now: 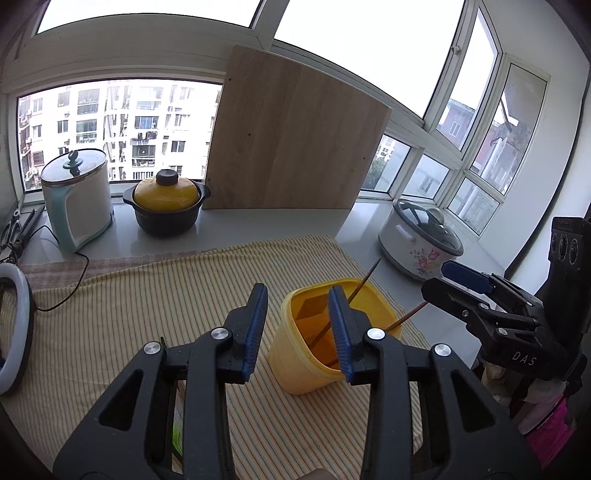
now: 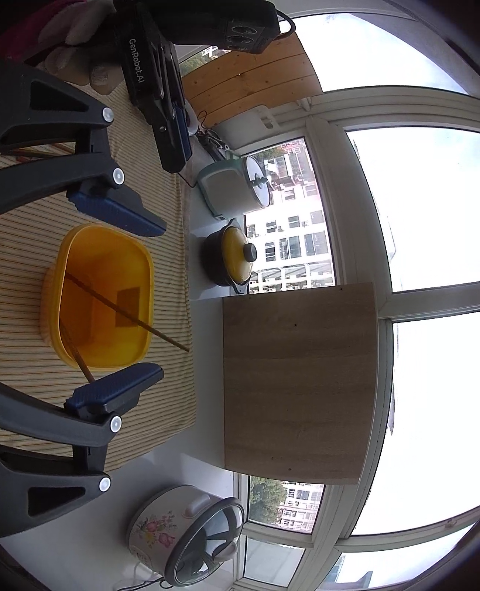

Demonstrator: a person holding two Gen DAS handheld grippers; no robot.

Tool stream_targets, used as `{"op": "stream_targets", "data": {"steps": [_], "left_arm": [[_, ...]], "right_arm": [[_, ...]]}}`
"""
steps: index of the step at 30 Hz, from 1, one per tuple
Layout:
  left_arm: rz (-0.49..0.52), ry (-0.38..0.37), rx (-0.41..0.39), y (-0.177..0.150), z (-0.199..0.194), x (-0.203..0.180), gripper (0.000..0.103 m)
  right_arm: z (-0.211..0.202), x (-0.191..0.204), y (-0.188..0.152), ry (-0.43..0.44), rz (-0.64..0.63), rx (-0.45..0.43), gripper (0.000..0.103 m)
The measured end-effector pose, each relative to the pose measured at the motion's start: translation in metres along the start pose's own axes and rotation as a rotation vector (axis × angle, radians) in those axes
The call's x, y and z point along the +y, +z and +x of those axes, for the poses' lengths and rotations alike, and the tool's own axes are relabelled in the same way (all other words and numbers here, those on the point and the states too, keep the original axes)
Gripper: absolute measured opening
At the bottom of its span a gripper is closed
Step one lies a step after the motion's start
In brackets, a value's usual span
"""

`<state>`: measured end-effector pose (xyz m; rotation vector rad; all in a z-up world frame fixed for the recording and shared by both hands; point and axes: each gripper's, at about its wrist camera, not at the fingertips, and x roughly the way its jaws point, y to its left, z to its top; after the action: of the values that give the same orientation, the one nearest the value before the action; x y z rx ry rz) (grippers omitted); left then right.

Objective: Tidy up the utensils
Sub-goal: 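Open the left tool to drop the chopstick into the container, then move the left tool back down over the chopstick pile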

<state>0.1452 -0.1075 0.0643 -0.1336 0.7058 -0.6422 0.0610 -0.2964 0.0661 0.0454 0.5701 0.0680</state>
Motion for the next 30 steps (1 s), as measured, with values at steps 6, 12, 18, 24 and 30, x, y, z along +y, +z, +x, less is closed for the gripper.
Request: {"op": "stream_targets", "data": {"steps": [6, 12, 18, 24, 30], "left_arm": [[-0.023, 0.055, 0.002, -0.009, -0.018, 0.032, 0.034], [-0.075, 0.136, 0.017, -0.027, -0.03, 0.076, 0.034], [-0.122, 0.196, 0.057, -0.053, -0.037, 0.114, 0.034], [-0.165, 0.23, 0.103, -0.079, -0.036, 0.142, 0.034], [-0.184, 0.245, 0.155, -0.102, -0.028, 0.155, 0.034]], "right_arm": [[-0.006, 0.025, -0.004, 0.051, -0.043, -0.006, 0.08], [-0.004, 0.054, -0.009, 0.13, -0.074, 0.013, 0.081], [0.015, 0.084, -0.018, 0.205, -0.096, 0.07, 0.08], [0.044, 0.113, -0.03, 0.256, -0.118, 0.147, 0.072], [0.088, 0.131, -0.047, 0.296, -0.082, 0.271, 0.059]]}}
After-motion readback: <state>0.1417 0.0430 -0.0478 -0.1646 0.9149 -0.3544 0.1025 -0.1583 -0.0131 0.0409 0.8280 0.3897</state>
